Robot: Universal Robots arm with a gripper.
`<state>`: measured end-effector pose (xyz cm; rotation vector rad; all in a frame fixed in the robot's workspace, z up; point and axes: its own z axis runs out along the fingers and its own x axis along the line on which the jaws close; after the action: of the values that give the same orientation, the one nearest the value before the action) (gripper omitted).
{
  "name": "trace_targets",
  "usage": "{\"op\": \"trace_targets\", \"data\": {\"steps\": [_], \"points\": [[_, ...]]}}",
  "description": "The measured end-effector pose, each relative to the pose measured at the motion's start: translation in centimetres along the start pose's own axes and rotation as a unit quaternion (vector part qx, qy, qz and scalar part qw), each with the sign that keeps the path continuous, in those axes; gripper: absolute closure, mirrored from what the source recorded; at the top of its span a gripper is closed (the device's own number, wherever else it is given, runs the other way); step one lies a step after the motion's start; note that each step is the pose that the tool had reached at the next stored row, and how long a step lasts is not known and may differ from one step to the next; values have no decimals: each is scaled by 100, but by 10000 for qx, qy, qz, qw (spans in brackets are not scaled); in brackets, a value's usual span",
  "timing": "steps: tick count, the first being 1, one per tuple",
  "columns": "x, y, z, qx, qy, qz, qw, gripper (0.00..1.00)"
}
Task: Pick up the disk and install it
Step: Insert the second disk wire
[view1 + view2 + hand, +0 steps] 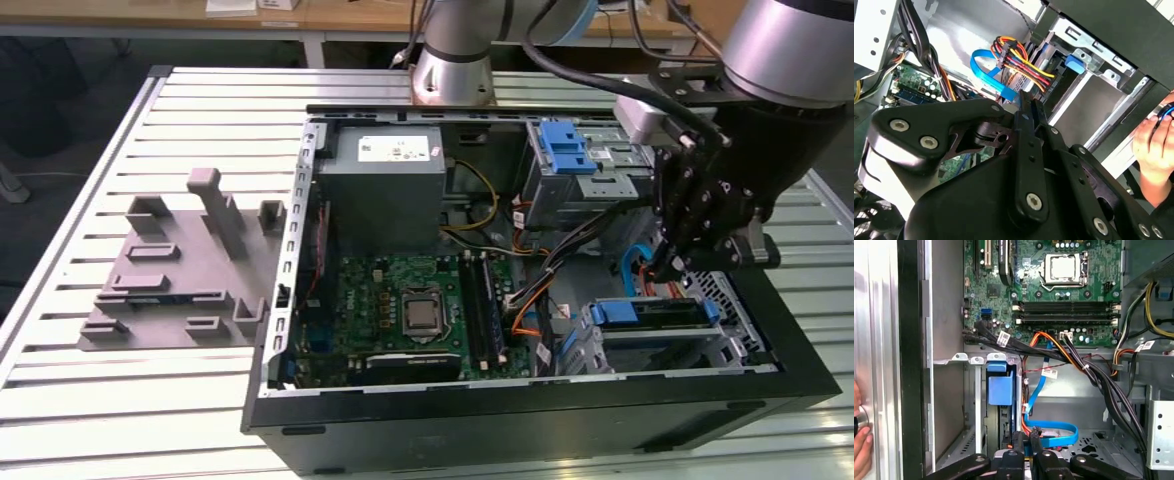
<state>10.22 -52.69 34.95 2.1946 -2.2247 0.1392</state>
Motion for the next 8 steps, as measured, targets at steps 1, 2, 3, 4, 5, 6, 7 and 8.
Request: {"op": "trace_targets", "data": {"steps": [1, 2, 3, 4, 5, 6, 7, 8], "points": [[2, 10, 2, 28, -2, -2, 10000, 84], [7, 23, 5, 47, -5, -2, 10000, 84], [17, 37, 10, 63, -9, -2, 10000, 84], [27, 47, 15, 75, -17, -1, 10000, 84], [37, 55, 21, 86, -32, 0, 10000, 84], [47, 59, 27, 95, -50, 2, 9999, 84], [61, 61, 34, 101, -68, 2, 9999, 84], [79, 62, 43, 104, -86, 3, 9999, 84]]}}
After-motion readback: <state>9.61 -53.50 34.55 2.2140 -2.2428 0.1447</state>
